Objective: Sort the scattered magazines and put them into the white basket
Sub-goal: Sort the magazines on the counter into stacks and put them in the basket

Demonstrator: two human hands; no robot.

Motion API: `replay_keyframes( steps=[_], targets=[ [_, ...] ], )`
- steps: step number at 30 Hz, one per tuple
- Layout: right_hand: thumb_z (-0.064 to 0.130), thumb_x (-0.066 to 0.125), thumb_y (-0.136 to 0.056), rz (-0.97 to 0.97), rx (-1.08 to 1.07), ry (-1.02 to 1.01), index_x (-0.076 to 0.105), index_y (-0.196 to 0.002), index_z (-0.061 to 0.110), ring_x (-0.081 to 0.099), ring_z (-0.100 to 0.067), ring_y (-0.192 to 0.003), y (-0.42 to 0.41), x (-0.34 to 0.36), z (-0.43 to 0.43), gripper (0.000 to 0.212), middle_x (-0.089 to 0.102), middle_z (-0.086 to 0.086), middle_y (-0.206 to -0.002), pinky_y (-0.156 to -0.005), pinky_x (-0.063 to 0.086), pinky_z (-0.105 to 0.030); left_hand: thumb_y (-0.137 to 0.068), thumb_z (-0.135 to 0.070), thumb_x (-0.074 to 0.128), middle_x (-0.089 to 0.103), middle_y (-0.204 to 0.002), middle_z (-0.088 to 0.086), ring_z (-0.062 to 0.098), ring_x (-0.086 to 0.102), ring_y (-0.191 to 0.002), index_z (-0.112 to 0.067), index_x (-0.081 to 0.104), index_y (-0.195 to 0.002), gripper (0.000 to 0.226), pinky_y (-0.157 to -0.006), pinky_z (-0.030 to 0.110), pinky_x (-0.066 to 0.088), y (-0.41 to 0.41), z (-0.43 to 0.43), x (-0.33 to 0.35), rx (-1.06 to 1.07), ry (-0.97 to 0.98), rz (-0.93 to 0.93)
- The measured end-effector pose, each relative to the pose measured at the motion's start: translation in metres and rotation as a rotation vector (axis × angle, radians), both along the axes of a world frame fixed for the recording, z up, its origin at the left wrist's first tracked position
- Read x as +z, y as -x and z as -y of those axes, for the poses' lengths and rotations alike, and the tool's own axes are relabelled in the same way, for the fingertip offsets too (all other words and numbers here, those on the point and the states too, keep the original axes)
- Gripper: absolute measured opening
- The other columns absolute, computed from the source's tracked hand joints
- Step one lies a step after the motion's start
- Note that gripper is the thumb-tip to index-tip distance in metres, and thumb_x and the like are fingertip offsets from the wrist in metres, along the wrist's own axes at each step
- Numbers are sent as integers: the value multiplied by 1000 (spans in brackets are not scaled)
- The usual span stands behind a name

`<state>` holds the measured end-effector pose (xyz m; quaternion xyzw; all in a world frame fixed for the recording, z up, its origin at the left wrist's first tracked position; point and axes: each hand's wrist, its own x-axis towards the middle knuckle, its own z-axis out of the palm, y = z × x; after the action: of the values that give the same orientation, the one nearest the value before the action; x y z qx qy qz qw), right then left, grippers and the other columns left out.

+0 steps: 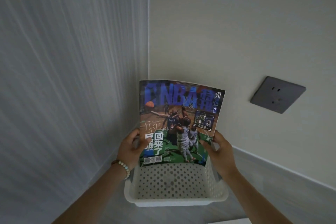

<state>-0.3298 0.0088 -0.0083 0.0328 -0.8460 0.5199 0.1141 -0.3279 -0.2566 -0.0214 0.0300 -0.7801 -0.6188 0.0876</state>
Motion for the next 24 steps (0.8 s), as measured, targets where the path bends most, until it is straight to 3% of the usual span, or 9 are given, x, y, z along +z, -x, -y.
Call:
replay_keyframes(
  steps=[2, 4, 8, 9, 11, 15, 19, 21, 24],
  targets=[
    [10, 67, -82, -22, -11, -12, 54, -103, 53, 58, 14, -97, -1, 0, 2, 49, 62, 42, -99, -80, 42, -1, -81, -10, 66, 62, -78, 8, 12, 55, -71, 0, 57, -87, 14, -66, 21, 48, 0, 0, 1, -10, -12, 1],
    [9, 66, -83, -11, -23, 2, 53, -106, 52, 57, 16, -98, -1, -3, 3, 51, 62, 42, -96, -81, 41, -3, -83, -11, 65, 52, -68, 2, 10, 48, -66, -6, 50, -74, 18, -64, 24, 42, 0, 1, 0, -38, 19, 18],
    [6, 67, -82, 38, 10, 23, 55, -116, 32, 60, -3, -105, 2, -7, 2, 44, 65, 21, -108, -91, 45, -24, -81, -9, 66, 49, -60, -9, -8, 49, -53, -20, 46, -66, 27, -54, 6, 41, 0, 0, -1, -47, 76, 47],
    [5, 66, -82, 37, 12, 26, 56, -118, 28, 60, -5, -107, 2, -7, 2, 44, 65, 18, -110, -92, 45, -23, -81, -8, 65, 50, -59, -9, -10, 50, -52, -21, 47, -67, 27, -54, 4, 41, 0, 0, -2, -36, 77, 40],
    [5, 65, -83, 10, -8, 2, 55, -123, 26, 57, 4, -108, -1, -7, 3, 46, 63, 22, -112, -89, 40, -9, -82, -10, 65, 55, -56, -11, -11, 50, -52, -25, 48, -67, 27, -52, 2, 39, -2, 0, -1, -14, 79, 24],
    [8, 61, -87, -34, -22, 16, 54, -122, 34, 51, 24, -103, -5, -5, 4, 45, 60, 28, -111, -82, 36, 6, -85, -10, 62, 60, -60, -27, -13, 52, -57, -28, 49, -68, 28, -54, 0, 39, -4, -1, 0, 5, 51, -15],
    [12, 62, -87, 1, -26, 2, 55, -116, 37, 53, 21, -101, -3, -5, 4, 39, 62, 36, -104, -80, 38, 3, -85, -15, 62, 62, -69, -12, -9, 56, -65, -28, 54, -71, 21, -60, 5, 43, -5, 0, 1, 8, 26, -1],
    [13, 62, -87, 31, -24, -4, 53, -102, 44, 54, 20, -97, -2, -5, 3, 35, 62, 40, -99, -76, 41, -2, -85, -18, 62, 58, -68, -11, -4, 53, -65, -29, 53, -69, 21, -58, 8, 41, -5, -1, 0, 14, 28, 24],
    [16, 65, -85, 60, -27, 1, 53, -97, 42, 55, 18, -94, 0, -8, 2, 31, 63, 37, -97, -75, 39, -11, -81, -20, 67, 59, -72, -8, 4, 55, -68, -19, 55, -72, 15, -59, 10, 44, -5, 0, 1, 5, 9, 56]
  ],
)
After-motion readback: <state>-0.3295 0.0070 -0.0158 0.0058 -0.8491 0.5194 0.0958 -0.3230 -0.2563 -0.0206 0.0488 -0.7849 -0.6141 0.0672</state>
